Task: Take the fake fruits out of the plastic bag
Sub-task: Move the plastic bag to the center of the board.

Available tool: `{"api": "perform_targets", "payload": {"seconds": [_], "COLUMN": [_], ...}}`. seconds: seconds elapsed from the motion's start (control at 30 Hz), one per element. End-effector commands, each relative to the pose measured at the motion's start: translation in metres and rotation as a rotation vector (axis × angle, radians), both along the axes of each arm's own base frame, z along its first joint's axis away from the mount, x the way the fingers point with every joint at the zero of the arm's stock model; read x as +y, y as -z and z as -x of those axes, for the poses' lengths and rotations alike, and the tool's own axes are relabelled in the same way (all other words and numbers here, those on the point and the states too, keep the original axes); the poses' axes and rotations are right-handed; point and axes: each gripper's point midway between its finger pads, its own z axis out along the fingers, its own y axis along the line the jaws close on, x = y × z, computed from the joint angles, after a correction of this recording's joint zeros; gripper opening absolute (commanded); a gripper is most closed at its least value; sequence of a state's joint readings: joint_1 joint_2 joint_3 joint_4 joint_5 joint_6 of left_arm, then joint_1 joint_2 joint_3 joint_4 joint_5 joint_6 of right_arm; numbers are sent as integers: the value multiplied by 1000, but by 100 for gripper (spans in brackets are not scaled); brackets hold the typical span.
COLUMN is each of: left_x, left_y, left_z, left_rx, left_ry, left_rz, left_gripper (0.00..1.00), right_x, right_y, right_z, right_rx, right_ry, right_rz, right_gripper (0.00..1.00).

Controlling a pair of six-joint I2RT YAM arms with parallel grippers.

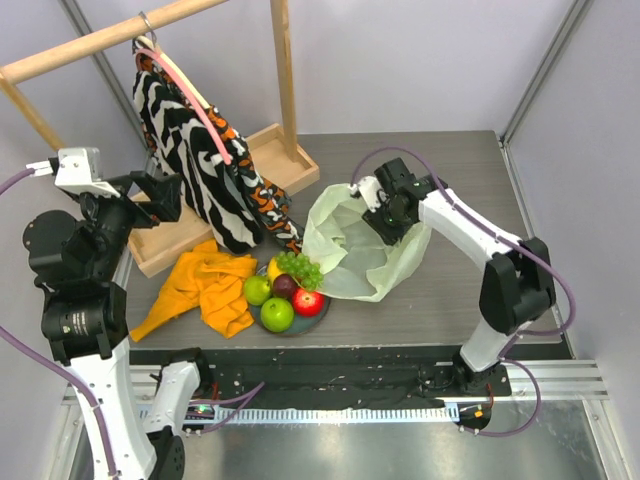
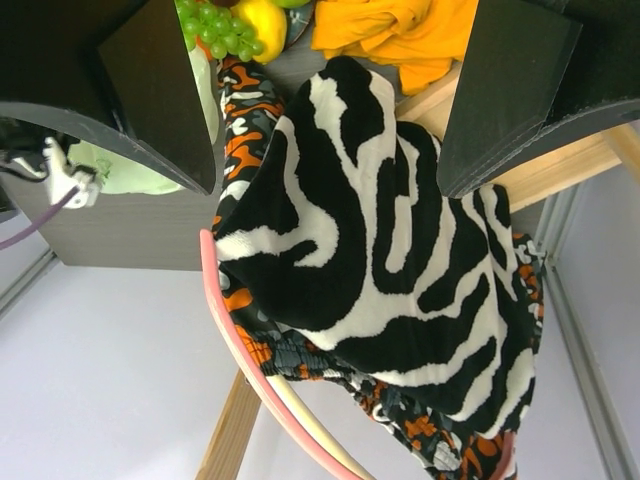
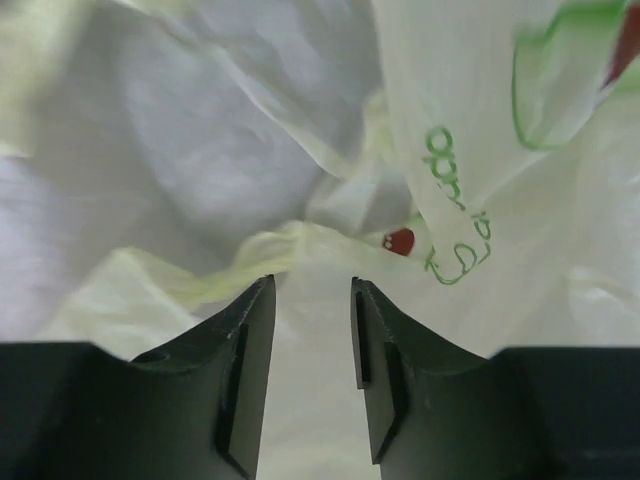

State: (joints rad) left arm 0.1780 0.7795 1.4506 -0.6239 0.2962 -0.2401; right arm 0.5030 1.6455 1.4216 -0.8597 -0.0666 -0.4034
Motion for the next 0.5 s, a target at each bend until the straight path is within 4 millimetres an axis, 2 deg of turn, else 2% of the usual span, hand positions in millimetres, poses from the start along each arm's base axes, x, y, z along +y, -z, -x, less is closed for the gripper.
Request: {"api": "perform_targets", "payload": {"seconds": [0.0,0.07,0.1,0.17,0.2,0.37,0.47], "left_x": [-10,-14,-15,-23,-26,-49,-63], "left_y": [-12,-10,-9,-3,1,28,41], "left_z": [-3,-4,-4,-4,-5,-3,1], "left_rx": [-41,-36,-33,-18,-6,62,105], "left_ry": [63,90,101,150,168,322,416], "left_rz": [-7,-17,-15,-12,-7,16,20], "left_gripper": [97,97,97,97,97,95,95], "right_x": [-72,-89,-99,-109,-113,-107,-113], "right_y": [35,30,21,18,10,-1,-1], "right_z": [-39,-56,-69,-82,-90,-96,-95], "right_rx": [-57,-93,-119,-132,-153,-168,-179], "right_ry": [128,176,213,250,272,291,290], "right_rz": [230,252,250,262,255,210,244], "right_gripper": [42,41,41,41,41,41,40]}}
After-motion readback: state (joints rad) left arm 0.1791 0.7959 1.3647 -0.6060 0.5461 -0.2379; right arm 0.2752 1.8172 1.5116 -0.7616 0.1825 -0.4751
